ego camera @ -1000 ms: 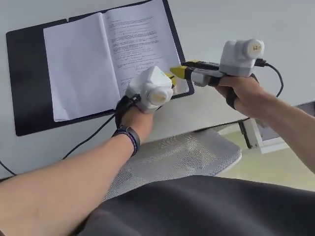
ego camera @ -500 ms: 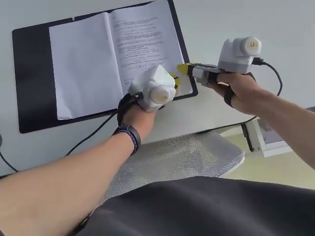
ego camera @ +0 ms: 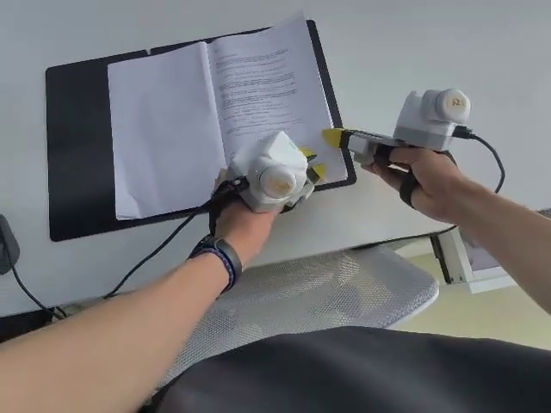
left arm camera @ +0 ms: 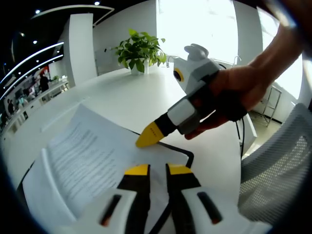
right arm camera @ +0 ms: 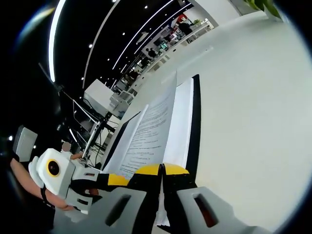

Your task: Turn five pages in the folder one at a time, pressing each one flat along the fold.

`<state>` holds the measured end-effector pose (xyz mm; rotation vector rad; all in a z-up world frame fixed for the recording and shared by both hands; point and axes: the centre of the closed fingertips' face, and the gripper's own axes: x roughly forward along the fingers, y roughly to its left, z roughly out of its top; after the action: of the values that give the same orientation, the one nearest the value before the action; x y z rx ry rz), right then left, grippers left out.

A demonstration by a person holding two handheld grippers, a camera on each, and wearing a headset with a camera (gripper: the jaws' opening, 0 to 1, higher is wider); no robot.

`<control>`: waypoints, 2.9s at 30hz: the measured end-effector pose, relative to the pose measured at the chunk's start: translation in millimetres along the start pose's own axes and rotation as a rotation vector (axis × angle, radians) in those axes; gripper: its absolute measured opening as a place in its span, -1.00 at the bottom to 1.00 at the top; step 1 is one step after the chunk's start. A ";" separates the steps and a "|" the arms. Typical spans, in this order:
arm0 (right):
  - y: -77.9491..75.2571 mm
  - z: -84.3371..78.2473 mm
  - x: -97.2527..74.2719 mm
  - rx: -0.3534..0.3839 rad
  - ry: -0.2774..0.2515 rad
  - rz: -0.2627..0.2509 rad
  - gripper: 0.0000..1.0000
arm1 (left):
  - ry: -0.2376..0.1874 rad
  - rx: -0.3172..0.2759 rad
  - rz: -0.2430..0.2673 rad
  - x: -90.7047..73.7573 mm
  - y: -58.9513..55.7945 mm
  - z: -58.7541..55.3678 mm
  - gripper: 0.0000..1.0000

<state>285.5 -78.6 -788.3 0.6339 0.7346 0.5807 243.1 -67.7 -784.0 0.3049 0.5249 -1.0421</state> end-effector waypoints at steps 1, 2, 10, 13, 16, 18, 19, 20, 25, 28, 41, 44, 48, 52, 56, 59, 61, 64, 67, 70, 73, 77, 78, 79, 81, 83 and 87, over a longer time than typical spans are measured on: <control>1.3 0.5 -0.2 0.004 -0.003 0.004 -1.00 | -0.013 -0.018 0.003 -2.2 1.2 2.8 -0.71; 1.7 0.6 -0.1 0.002 -0.003 0.001 -1.00 | -0.014 -0.018 0.004 -3.7 2.1 3.6 -0.69; 4.4 1.7 -0.5 0.007 -0.011 -0.015 -1.00 | -0.062 -0.121 -0.005 -21.7 12.2 16.7 -0.38; 7.6 2.9 -1.0 0.013 -0.012 -0.011 -1.00 | -0.069 -0.201 -0.006 -32.0 18.2 15.0 -0.25; 9.9 4.2 -2.4 0.010 -0.013 -0.012 -1.00 | -0.062 -0.206 0.016 -41.1 28.5 9.3 -0.17; 13.1 6.7 -4.1 0.016 -0.018 -0.008 -1.00 | -0.048 -0.216 0.032 -51.2 34.8 4.7 -0.10; 13.8 7.5 -4.8 0.014 -0.020 -0.010 -1.00 | -0.048 -0.214 0.034 -54.9 36.3 3.8 -0.09; 14.7 9.1 -5.6 0.020 -0.026 -0.005 -1.00 | -0.048 -0.223 0.045 -59.7 40.6 1.2 -0.09; 21.9 12.7 -7.9 0.024 -0.036 0.007 -1.00 | -0.049 -0.262 0.070 -78.3 51.8 -4.1 -0.04; 25.2 13.6 -9.1 0.020 -0.038 0.007 -1.00 | -0.041 -0.287 0.078 -89.5 57.2 -9.2 0.14; 38.6 21.0 -13.0 0.038 -0.072 0.023 -1.00 | -0.077 -0.295 0.145 -137.1 86.3 -20.8 0.41; 45.3 23.8 -13.4 0.050 -0.086 0.041 -1.00 | -0.084 -0.300 0.170 -152.6 96.6 -24.3 0.44; 55.4 27.1 -12.8 0.050 -0.094 0.064 -1.00 | -0.092 -0.311 0.203 -171.9 109.1 -30.2 0.46; 72.8 32.6 -10.7 0.043 -0.106 0.108 -1.00 | -0.103 -0.322 0.242 -193.5 122.4 -39.1 0.47; 95.5 39.8 -5.1 0.033 -0.118 0.161 -1.00 | -0.111 -0.340 0.278 -213.3 133.6 -50.0 0.48; 113.4 42.7 2.7 0.017 -0.115 0.197 -1.00 | -0.110 -0.347 0.299 -224.7 138.9 -58.0 0.50; 127.9 43.4 10.0 0.001 -0.107 0.223 -1.00 | -0.116 -0.362 0.319 -233.6 143.1 -63.0 0.49; 147.1 44.4 19.5 -0.002 -0.104 0.267 -1.00 | -0.120 -0.374 0.338 -242.7 146.9 -68.1 0.49; 167.5 40.9 34.0 -0.027 -0.079 0.301 -1.00 | -0.124 -0.382 0.355 -251.9 150.0 -72.9 0.48; 182.7 37.6 46.9 -0.036 -0.061 0.330 -1.00 | -0.132 -0.391 0.368 -259.2 152.5 -75.6 0.47; 198.7 30.4 62.5 -0.045 -0.034 0.358 -1.00 | -0.138 -0.397 0.381 -266.2 154.4 -78.2 0.47; 213.8 20.7 78.8 -0.052 -0.004 0.384 -1.00 | -0.143 -0.403 0.391 -271.6 155.1 -80.6 0.46; 218.4 17.0 84.1 -0.053 0.008 0.393 -1.00 | -0.144 -0.402 0.395 -273.0 155.2 -81.1 0.46; 221.2 14.6 87.4 -0.053 0.017 0.398 -1.00 | -0.145 -0.401 0.396 -274.0 155.4 -81.4 0.46; 226.9 9.1 96.2 -0.056 0.034 0.405 -1.00 | -0.149 -0.405 0.403 -276.5 156.5 -82.7 0.45; 231.4 5.6 102.9 -0.055 0.042 0.411 -1.00 | -0.150 -0.406 0.408 -278.6 156.8 -83.8 0.45; 239.5 -5.3 118.7 -0.060 0.073 0.419 -1.00 | -0.152 -0.413 0.419 -283.7 158.1 -87.9 0.44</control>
<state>292.3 163.1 -674.1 0.7185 0.6519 1.0116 245.6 259.0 -703.3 -0.0337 0.4987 -0.5277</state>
